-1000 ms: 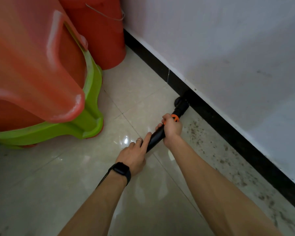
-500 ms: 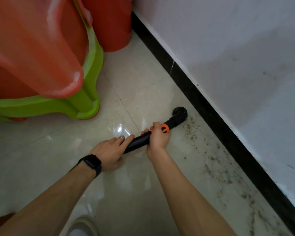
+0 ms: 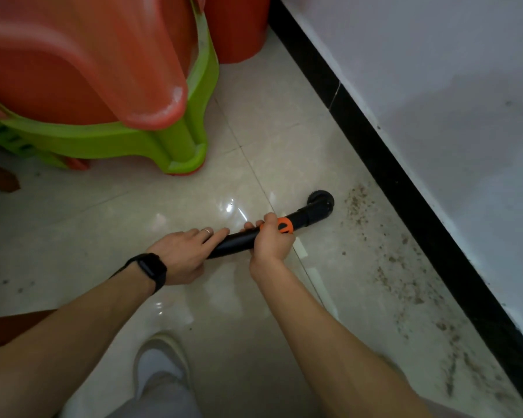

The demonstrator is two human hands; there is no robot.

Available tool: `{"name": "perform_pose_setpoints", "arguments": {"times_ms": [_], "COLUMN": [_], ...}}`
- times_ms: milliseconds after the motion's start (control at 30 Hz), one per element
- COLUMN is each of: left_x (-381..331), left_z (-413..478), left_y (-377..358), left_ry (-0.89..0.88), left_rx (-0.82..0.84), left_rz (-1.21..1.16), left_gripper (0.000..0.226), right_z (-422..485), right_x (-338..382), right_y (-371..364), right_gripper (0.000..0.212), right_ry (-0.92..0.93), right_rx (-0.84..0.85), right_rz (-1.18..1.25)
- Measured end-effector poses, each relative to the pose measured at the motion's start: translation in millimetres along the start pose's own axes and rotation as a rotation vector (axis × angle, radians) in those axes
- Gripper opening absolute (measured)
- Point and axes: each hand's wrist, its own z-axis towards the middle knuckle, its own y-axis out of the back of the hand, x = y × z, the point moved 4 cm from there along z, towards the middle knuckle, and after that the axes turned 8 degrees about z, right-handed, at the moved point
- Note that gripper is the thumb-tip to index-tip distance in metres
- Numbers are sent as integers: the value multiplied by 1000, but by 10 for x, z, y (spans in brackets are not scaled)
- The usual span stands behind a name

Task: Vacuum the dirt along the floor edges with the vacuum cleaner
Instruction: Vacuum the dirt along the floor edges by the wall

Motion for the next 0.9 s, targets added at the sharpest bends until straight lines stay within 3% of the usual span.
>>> {"name": "perform_pose_setpoints", "arguments": {"times_ms": [200, 400, 700, 900], "left_x": [-179, -325, -418, -516], "left_z": [211, 377, 574, 692], "left_y": [115, 155, 251, 260], "left_ry": [-15, -10, -15, -21], "left_rx": [-37, -35, -40, -60], "left_rz": [3, -11, -27, -52], "left_gripper": [79, 81, 79, 78], "right_z": [148, 291, 455, 514], "right_x": [238, 380, 540, 691], "right_y": [39, 96, 106, 134], "right_gripper": [16, 34, 40, 28], "right_ry": [61, 91, 125, 146], "right_rx": [-28, -58, -84, -101], "right_rz": [8, 18, 2, -7]}}
